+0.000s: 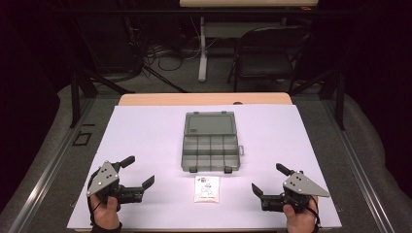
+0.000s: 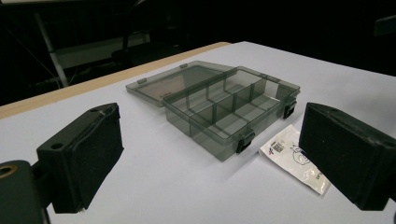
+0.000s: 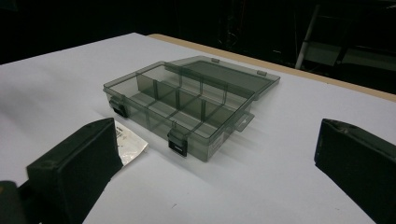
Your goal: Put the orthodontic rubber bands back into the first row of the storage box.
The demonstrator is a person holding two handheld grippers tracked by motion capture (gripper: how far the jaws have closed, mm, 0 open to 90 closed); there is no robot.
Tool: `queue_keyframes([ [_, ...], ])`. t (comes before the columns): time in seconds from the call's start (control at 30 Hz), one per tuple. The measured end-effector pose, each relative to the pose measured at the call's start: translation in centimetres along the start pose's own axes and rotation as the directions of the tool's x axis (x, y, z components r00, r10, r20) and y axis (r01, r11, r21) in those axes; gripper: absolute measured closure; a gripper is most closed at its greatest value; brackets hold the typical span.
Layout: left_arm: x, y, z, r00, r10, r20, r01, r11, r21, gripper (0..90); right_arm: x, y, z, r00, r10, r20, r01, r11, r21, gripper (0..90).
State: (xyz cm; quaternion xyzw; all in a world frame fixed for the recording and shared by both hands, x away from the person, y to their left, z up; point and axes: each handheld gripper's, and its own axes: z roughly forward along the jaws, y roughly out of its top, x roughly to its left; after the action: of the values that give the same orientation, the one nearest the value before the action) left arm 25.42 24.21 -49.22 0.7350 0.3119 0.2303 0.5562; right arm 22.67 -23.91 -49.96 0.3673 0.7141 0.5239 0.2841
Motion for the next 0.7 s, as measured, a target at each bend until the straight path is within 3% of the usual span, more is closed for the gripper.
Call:
queue_keyframes([
  [0.63, -0.05, 0.0, -0.08, 1.0, 0.005, 0.001, -0.005, 1.0, 0.004, 6.2, 0.25, 0.5, 0.05, 0.9999, -0.008, 0.011, 0.008, 1.0, 0.001, 0.0],
  [0.67, -0.05, 0.01, -0.06, 1.0, 0.007, 0.002, -0.007, 1.0, 0.005, 6.2, 0.37, 0.51, 0.29, 0.9997, -0.002, 0.023, 0.002, 1.0, -0.025, 0.0],
  [0.7, -0.05, 0.01, -0.06, 1.0, 0.007, 0.002, -0.007, 1.0, 0.005, 6.2, 0.32, 0.65, 0.07, 0.9999, -0.005, 0.013, 0.005, 1.0, 0.007, 0.0],
])
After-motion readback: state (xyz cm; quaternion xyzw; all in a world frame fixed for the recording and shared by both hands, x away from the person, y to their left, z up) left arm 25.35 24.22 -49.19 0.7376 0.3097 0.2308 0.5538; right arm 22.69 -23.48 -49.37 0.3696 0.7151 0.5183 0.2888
